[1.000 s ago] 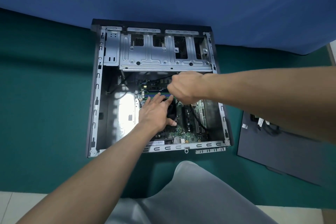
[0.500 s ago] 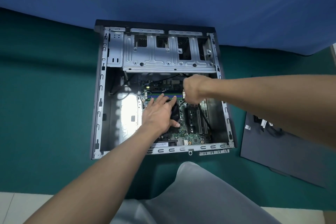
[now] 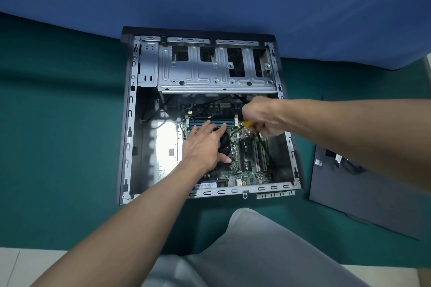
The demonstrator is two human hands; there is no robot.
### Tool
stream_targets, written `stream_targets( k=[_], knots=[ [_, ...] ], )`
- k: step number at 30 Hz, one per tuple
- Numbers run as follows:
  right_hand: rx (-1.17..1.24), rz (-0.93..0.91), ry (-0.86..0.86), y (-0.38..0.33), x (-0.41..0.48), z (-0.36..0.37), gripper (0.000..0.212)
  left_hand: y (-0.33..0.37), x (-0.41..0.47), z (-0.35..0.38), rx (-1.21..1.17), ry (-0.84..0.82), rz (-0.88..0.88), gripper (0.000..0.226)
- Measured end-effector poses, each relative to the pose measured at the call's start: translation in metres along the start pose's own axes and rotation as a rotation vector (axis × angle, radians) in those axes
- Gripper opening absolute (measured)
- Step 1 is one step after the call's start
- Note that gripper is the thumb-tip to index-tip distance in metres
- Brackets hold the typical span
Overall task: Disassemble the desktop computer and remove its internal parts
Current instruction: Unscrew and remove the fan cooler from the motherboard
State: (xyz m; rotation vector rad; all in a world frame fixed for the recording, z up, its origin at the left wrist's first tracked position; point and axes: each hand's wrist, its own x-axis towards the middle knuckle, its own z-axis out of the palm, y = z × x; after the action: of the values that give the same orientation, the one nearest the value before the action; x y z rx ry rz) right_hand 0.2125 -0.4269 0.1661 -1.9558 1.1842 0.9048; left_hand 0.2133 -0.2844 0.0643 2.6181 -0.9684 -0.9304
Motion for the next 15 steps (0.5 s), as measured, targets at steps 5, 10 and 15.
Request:
stream_targets(
  k=[5, 10, 15],
  knots=[
    [-0.323, -0.074, -0.027, -0.009, -0.002, 0.004, 0.017, -0.001, 0.001, 0.001, -0.004, 0.003, 0.0, 0.102],
    [-1.347, -0.856, 0.194, -0.004, -0.013, 0.002, 0.028, 0.0, 0.0, 0.001, 0.009, 0.003, 0.0, 0.1],
    [-1.314, -0.998, 0.13, -0.008, -0.007, -0.003, 0.031, 0.0, 0.0, 0.0, 0.01, 0.012, 0.001, 0.099]
  ],
)
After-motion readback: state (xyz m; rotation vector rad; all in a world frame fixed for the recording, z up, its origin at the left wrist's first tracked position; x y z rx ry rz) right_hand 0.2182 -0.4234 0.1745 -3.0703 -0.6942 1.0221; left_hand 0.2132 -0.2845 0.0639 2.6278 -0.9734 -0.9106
